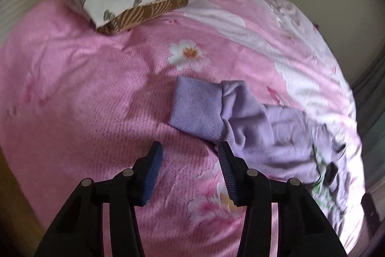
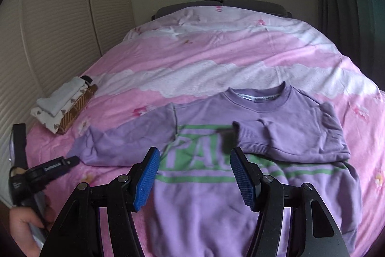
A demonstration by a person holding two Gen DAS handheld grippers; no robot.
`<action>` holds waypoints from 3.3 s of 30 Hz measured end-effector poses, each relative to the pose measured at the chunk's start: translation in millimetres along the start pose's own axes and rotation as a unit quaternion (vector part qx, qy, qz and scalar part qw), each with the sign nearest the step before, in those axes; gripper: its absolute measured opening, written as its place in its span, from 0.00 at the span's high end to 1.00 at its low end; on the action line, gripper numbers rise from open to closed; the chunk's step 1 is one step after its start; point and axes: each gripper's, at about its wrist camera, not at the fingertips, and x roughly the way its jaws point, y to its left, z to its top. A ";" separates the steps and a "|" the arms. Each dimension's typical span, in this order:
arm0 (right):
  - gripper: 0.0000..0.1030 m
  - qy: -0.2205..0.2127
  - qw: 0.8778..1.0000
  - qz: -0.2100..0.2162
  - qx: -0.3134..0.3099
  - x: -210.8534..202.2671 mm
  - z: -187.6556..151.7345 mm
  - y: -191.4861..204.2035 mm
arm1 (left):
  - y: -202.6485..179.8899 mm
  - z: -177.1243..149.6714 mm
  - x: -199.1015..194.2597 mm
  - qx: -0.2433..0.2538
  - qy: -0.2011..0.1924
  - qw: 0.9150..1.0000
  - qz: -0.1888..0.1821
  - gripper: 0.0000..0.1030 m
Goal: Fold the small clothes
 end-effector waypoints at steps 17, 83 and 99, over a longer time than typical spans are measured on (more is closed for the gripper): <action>0.40 0.022 0.999 -0.038 0.006 20.6 -3.2 -18.2 | 9.4 14.7 16.5 -0.121 -0.035 0.991 -0.056 0.87; 0.40 -0.005 0.986 -0.052 0.158 -10.6 -15.4 -260.6 | -317.3 -125.8 3.9 0.320 -0.057 0.945 -0.033 0.20; 0.63 0.083 0.987 0.025 0.133 97.7 19.2 -235.3 | -257.7 -63.3 59.8 0.211 -0.002 0.977 -0.004 0.20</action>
